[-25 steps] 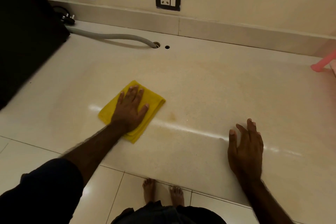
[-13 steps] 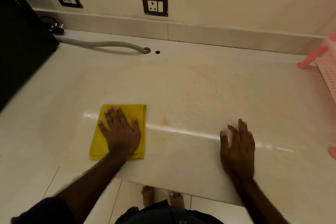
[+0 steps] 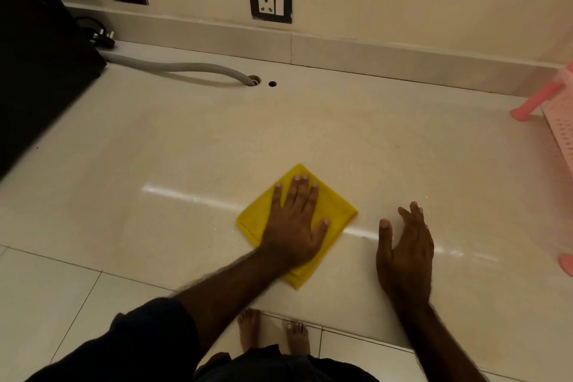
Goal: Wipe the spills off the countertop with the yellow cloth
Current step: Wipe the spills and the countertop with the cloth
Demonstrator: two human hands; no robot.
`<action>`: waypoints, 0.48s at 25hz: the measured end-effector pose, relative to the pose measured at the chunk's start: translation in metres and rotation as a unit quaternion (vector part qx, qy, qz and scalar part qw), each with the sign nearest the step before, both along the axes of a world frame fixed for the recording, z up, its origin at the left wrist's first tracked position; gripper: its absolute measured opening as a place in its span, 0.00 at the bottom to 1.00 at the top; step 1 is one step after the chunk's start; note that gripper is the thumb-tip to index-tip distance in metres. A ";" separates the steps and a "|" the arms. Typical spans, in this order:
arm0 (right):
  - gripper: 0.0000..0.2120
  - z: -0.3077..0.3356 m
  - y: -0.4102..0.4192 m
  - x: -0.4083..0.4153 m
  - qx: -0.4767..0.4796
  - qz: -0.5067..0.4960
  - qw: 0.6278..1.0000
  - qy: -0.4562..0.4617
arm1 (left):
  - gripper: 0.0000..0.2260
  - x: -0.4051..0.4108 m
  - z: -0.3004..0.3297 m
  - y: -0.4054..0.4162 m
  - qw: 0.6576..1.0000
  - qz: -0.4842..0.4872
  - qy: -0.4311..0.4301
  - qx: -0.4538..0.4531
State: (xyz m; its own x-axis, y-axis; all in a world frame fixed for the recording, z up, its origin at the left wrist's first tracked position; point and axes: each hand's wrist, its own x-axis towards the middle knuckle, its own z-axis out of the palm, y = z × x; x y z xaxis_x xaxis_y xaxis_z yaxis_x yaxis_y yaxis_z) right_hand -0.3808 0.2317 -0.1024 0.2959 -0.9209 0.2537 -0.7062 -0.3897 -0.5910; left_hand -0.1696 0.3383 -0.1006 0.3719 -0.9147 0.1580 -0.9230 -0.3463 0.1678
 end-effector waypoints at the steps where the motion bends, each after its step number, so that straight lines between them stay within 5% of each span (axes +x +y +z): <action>1: 0.32 0.001 0.000 0.000 0.004 0.003 1.000 -0.006 | 0.35 0.001 -0.003 0.012 1.000 -0.023 -0.003 0.000; 4: 0.32 0.004 0.002 0.000 0.020 0.007 1.000 -0.007 | 0.35 0.028 -0.006 0.048 1.000 -0.009 -0.022 0.000; 12: 0.30 0.007 0.002 0.000 0.038 0.026 0.999 0.007 | 0.38 0.158 0.007 0.103 0.952 0.300 0.009 0.052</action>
State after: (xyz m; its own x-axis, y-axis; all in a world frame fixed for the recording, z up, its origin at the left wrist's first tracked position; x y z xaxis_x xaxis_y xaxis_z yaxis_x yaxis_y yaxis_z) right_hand -0.3809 0.2337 -0.0950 0.3466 -0.9206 0.1799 -0.6950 -0.3808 -0.6099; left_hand -0.0116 0.4411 -0.0941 0.8348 -0.5464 0.0677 -0.5506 -0.8265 0.1174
